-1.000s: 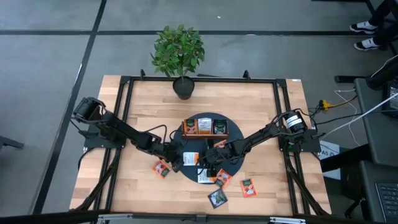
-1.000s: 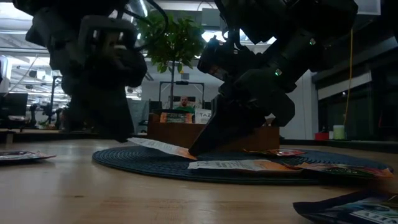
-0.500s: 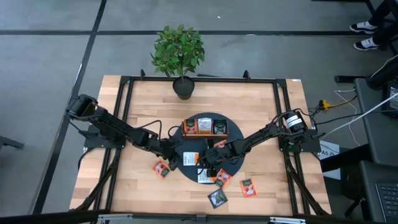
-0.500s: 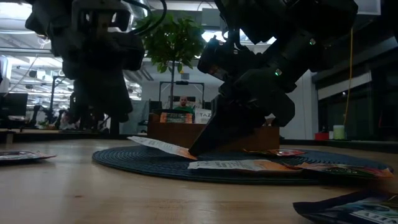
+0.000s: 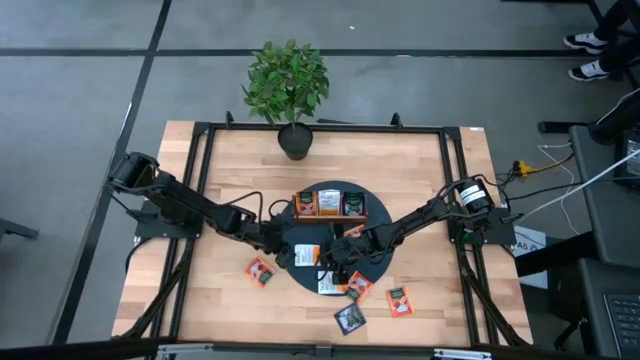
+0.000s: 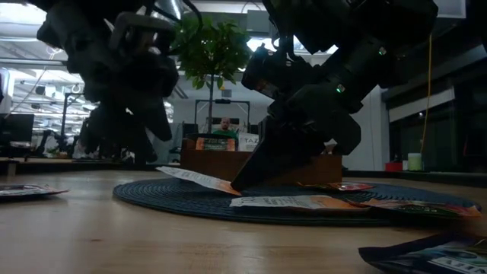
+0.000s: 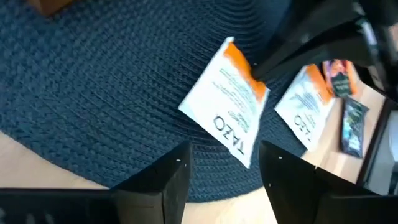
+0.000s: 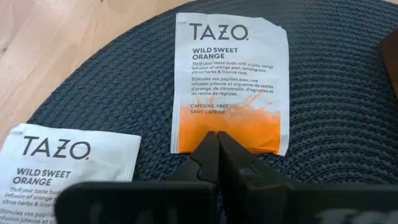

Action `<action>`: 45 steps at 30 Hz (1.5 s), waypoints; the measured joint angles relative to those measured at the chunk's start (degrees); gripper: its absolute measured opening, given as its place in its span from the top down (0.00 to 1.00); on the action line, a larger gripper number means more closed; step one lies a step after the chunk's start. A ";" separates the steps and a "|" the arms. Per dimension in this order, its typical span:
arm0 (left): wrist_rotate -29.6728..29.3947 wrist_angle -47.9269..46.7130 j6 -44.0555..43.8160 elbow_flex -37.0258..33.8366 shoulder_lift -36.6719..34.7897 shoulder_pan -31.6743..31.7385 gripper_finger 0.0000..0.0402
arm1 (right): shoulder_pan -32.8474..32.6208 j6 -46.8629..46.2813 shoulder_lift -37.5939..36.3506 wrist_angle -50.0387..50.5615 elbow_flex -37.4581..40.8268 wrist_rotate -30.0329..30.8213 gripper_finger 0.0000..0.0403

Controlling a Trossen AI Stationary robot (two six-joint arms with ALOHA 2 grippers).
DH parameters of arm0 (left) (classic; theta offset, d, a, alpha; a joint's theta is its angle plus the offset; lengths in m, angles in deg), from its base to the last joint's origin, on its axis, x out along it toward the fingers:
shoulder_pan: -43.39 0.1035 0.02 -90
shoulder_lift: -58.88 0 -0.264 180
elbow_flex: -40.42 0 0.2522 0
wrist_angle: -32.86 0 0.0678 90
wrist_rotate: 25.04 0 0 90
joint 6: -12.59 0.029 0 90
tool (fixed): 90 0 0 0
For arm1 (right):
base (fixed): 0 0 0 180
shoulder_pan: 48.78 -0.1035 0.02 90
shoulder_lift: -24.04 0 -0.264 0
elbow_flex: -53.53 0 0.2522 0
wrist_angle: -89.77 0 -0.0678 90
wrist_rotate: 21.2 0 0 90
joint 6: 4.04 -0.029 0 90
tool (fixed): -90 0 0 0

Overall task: Pick & Place Tea
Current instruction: Put the white tea bag into the middle of the wooden organizer

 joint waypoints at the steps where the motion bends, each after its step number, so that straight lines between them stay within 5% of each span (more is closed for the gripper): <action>1: -0.09 0.19 -0.58 -0.01 0.49 0.00 0.55 | 0.00 0.00 0.00 0.01 0.00 -0.01 0.99; 32: 0.62 12.09 -1.63 0.01 9.61 0.26 0.58 | 0.00 0.00 0.00 0.21 0.02 -0.10 0.99; 45: 3.04 14.42 0.40 0.01 9.84 0.24 0.78 | 0.00 0.00 0.00 0.32 0.02 -0.06 0.99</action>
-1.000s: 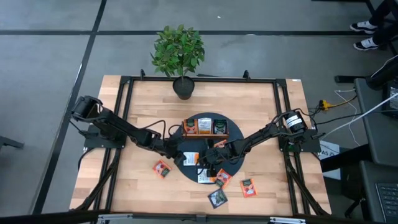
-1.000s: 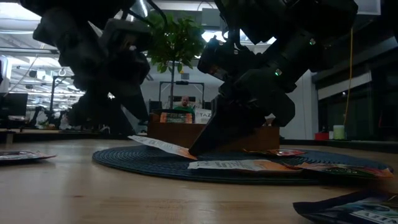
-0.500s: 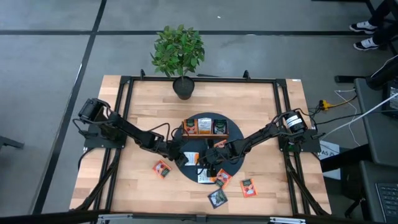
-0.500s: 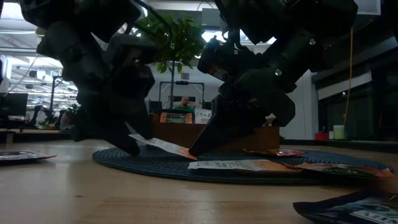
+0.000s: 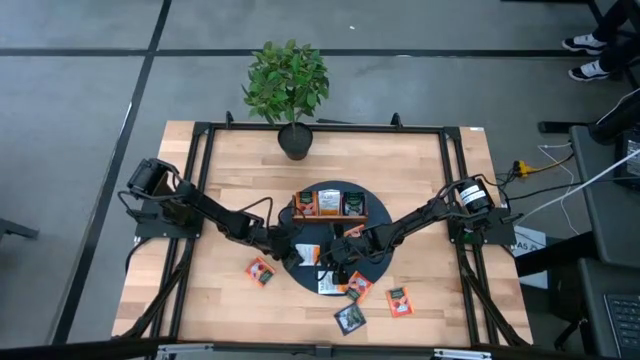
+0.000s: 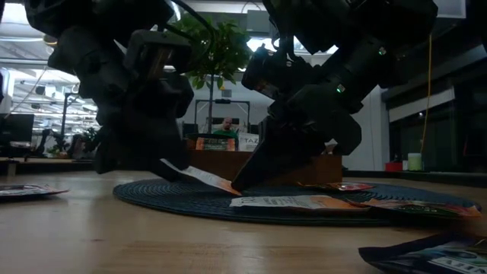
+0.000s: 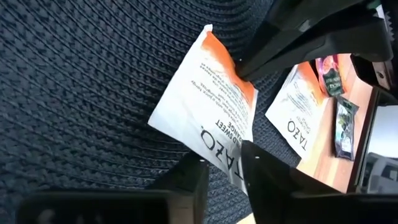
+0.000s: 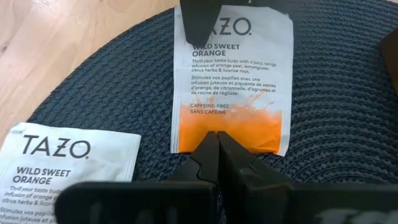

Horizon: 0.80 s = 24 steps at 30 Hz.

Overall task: Pick & Place Tea
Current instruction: Put the white tea bag into the middle of the wooden organizer

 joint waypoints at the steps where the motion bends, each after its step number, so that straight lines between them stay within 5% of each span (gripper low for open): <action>1: 0.06 0.02 0.14 0.00 0.00 0.01 0.80 | 0.00 0.00 0.00 0.00 0.00 0.00 0.99; 9: 0.30 0.52 4.37 0.00 0.00 0.02 0.98 | -0.01 -0.24 0.00 -0.05 0.00 0.03 0.99; 16: 3.38 0.42 6.99 0.00 -0.46 0.03 0.99 | -0.04 -0.20 0.11 2.08 -1.63 -0.18 0.93; 24: 6.75 -1.30 11.94 0.02 -4.24 0.18 0.99 | -0.24 -1.63 -3.36 20.19 -9.54 -1.97 0.84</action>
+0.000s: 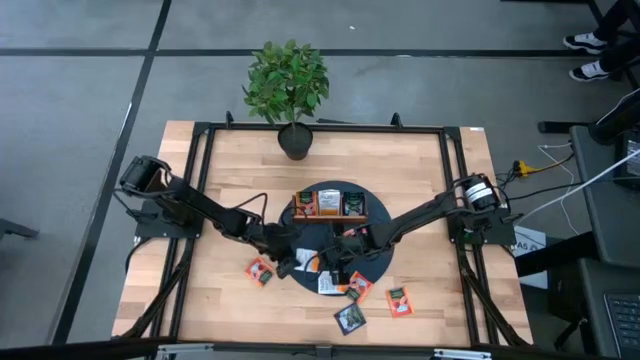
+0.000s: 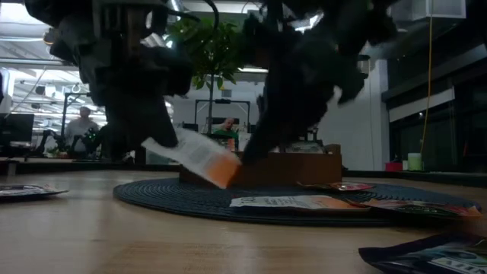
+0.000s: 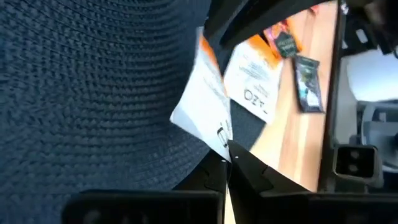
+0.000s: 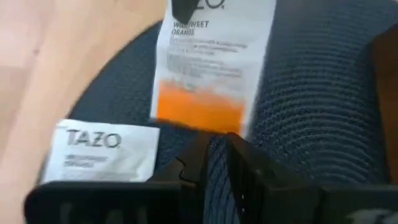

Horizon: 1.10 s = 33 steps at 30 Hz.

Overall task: Pick & Place Tea
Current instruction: Put the white tea bag into the middle of the wooden organizer

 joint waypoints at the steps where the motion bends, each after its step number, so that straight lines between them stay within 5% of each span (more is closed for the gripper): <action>1: 0.23 -0.36 0.47 0.00 -0.55 0.11 0.99 | -0.05 0.34 -0.33 1.18 -0.96 -0.05 0.84; 18: -3.61 -9.37 9.24 0.76 -11.69 -0.43 0.99 | -3.23 6.16 -10.65 6.72 -4.01 4.81 0.83; 26: -5.42 -10.93 10.53 0.84 -16.02 -1.88 0.99 | -3.41 7.51 -17.62 0.28 2.87 4.04 0.83; 33: -6.90 -21.42 13.39 7.27 -15.94 -1.96 0.99 | -3.47 5.76 -28.25 -5.32 10.65 3.57 0.83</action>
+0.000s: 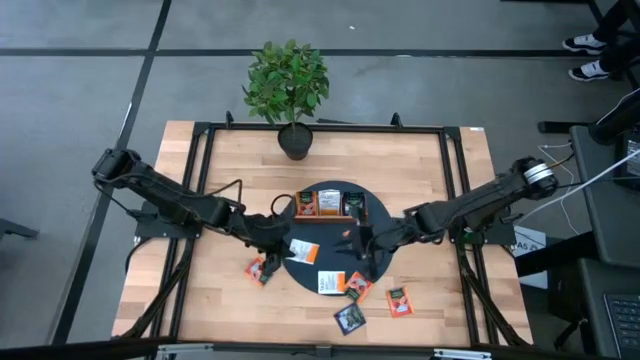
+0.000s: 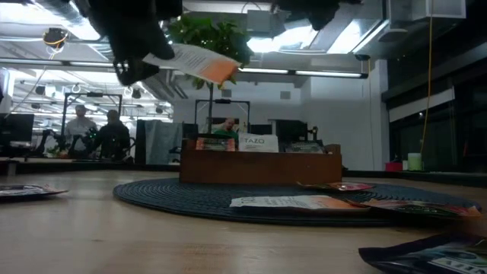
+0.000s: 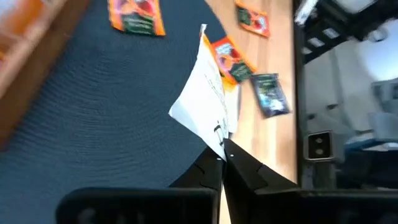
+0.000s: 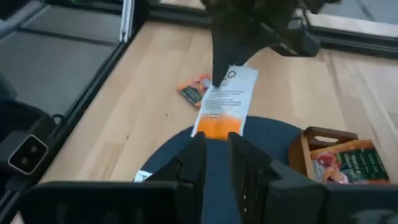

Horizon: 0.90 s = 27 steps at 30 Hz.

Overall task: Pick & Place Tea
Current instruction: Put the white tea bag into the middle of the wooden organizer

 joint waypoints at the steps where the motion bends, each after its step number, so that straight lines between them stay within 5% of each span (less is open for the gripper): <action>1: -0.82 -2.15 0.70 1.20 0.00 0.00 0.99 | 0.01 -0.71 -1.14 0.25 0.91 0.01 0.83; 8: -3.33 -9.13 6.88 7.72 1.29 0.20 0.99 | 0.01 -1.18 -4.12 -2.87 3.49 -0.01 0.83; 27: -12.86 -30.37 27.11 30.32 18.08 -0.12 0.99 | 0.34 -4.98 -3.79 -4.35 3.54 0.03 0.83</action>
